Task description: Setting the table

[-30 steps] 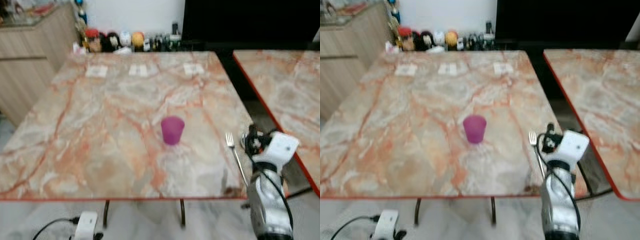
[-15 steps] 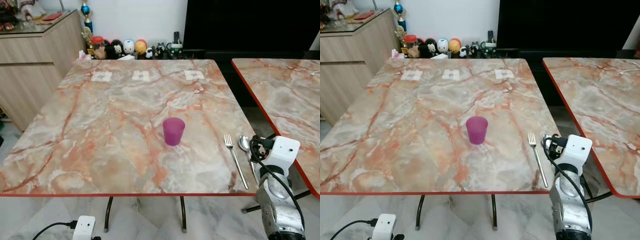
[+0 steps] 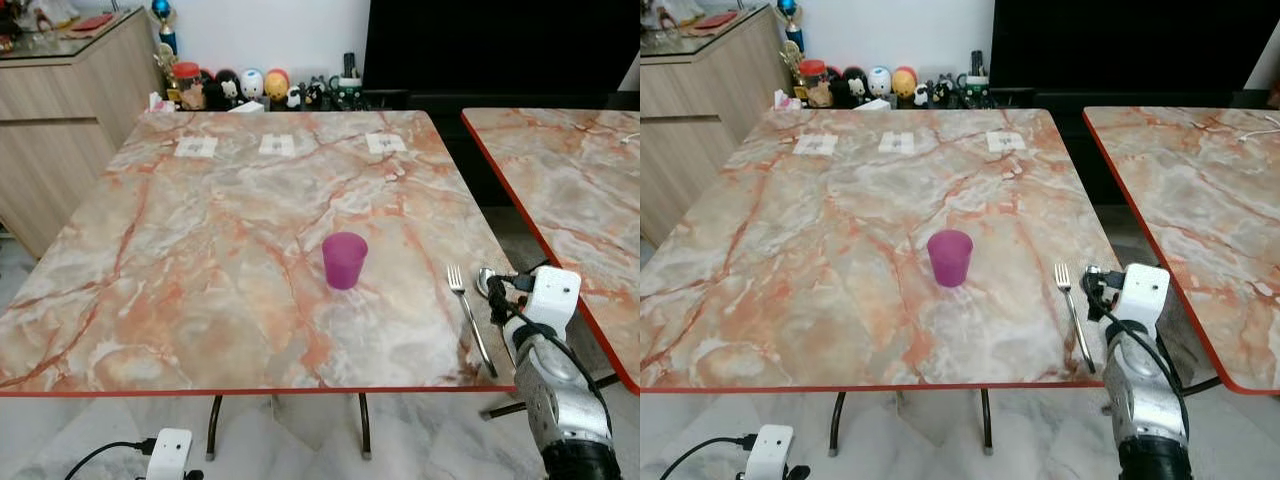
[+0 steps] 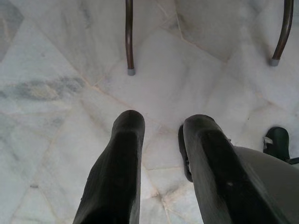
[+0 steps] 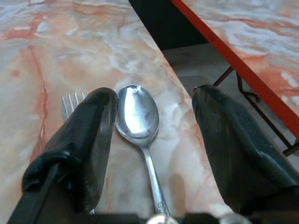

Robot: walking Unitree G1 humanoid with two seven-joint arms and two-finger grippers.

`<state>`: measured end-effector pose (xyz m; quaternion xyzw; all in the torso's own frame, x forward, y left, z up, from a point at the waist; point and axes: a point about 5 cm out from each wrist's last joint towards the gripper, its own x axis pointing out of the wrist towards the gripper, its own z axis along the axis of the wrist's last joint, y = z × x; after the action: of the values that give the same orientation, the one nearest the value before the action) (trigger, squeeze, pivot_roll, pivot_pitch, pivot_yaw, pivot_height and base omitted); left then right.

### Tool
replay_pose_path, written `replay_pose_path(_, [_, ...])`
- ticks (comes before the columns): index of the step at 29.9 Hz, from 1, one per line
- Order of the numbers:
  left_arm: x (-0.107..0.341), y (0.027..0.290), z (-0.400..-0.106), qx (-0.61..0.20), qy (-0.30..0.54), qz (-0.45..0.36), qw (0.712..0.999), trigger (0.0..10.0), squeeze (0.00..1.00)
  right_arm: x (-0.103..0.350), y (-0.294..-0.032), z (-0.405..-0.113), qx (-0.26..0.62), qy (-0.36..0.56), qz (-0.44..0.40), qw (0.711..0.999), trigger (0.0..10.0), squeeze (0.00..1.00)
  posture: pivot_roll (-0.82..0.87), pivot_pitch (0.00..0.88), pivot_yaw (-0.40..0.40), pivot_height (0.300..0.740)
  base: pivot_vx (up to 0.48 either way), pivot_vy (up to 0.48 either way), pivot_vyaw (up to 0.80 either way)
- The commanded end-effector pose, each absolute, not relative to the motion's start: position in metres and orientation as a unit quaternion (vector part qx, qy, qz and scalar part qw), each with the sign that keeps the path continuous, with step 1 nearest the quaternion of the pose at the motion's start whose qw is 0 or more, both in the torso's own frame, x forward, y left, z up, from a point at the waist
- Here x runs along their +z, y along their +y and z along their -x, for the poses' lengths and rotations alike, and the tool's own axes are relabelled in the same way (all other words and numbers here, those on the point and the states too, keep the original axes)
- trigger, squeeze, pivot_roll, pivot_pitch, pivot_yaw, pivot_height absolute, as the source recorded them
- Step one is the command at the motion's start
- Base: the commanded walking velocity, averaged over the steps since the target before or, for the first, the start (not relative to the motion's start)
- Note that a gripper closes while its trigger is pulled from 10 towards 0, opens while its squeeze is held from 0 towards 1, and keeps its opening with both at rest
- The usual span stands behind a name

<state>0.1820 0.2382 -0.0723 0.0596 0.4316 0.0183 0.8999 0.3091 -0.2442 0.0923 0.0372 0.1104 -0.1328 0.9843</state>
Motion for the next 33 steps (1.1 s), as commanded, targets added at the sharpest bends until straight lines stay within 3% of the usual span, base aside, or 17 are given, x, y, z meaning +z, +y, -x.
replay_pose_path(1, [-0.074, 0.239, -0.180, 0.018, 0.440, -0.064, 0.895, 10.0, 0.00, 0.093, -0.249, -0.310, -0.136, 0.113, -0.046, 0.983, 10.0, 0.00, 0.11, 0.000, -0.025, 0.740, 0.000, 0.000, 0.00])
replay_pose_path(6, [-0.073, 0.241, -0.180, 0.020, 0.441, -0.065, 0.895, 10.0, 0.00, 0.091, -0.251, -0.308, -0.144, 0.124, -0.040, 0.981, 10.0, 0.00, 0.11, 0.000, -0.024, 0.740, 0.000, 0.000, 0.00])
replay_pose_path(7, [-0.073, 0.241, -0.180, 0.020, 0.441, -0.065, 0.895, 10.0, 0.00, 0.092, -0.252, -0.307, -0.144, 0.125, -0.043, 0.981, 0.9, 0.00, 0.11, 0.000, -0.022, 0.740, 0.000, 0.000, 0.00])
replay_pose_path(8, [-0.073, 0.241, -0.180, 0.020, 0.441, -0.065, 0.895, 10.0, 0.00, 0.092, -0.252, -0.307, -0.144, 0.125, -0.043, 0.981, 0.9, 0.00, 0.11, 0.000, -0.022, 0.740, 0.000, 0.000, 0.00])
replay_pose_path(9, [-0.073, 0.242, -0.180, 0.020, 0.440, -0.065, 0.895, 10.0, 0.00, 0.091, -0.253, -0.308, -0.140, 0.129, -0.044, 0.981, 0.0, 0.00, 0.11, 0.000, -0.022, 0.740, 0.000, 0.000, 0.00])
replay_pose_path(10, [-0.073, 0.242, -0.180, 0.020, 0.440, -0.065, 0.895, 10.0, 0.00, 0.090, -0.253, -0.308, -0.136, 0.137, -0.040, 0.980, 3.6, 0.00, 0.11, 0.004, -0.019, 0.740, 0.000, 0.000, 0.00])
replay_pose_path(11, [-0.073, 0.242, -0.180, 0.020, 0.440, -0.065, 0.895, 10.0, 0.00, 0.090, -0.253, -0.308, -0.135, 0.138, -0.039, 0.980, 3.6, 0.00, 0.11, 0.004, -0.019, 0.740, 0.000, 0.000, 0.00])
replay_pose_path(12, [-0.073, 0.242, -0.180, 0.020, 0.440, -0.066, 0.895, 10.0, 0.00, 0.089, -0.252, -0.308, -0.131, 0.142, -0.044, 0.980, 10.0, 0.00, 0.11, 0.004, -0.019, 0.740, 0.000, 0.000, 0.00])
replay_pose_path(33, [-0.072, 0.243, -0.180, 0.018, 0.441, -0.068, 0.895, 10.0, 0.00, 0.074, -0.253, -0.305, -0.105, 0.186, -0.084, 0.973, 10.0, 0.00, 0.12, 0.000, -0.018, 0.740, 0.000, 0.000, 0.00])
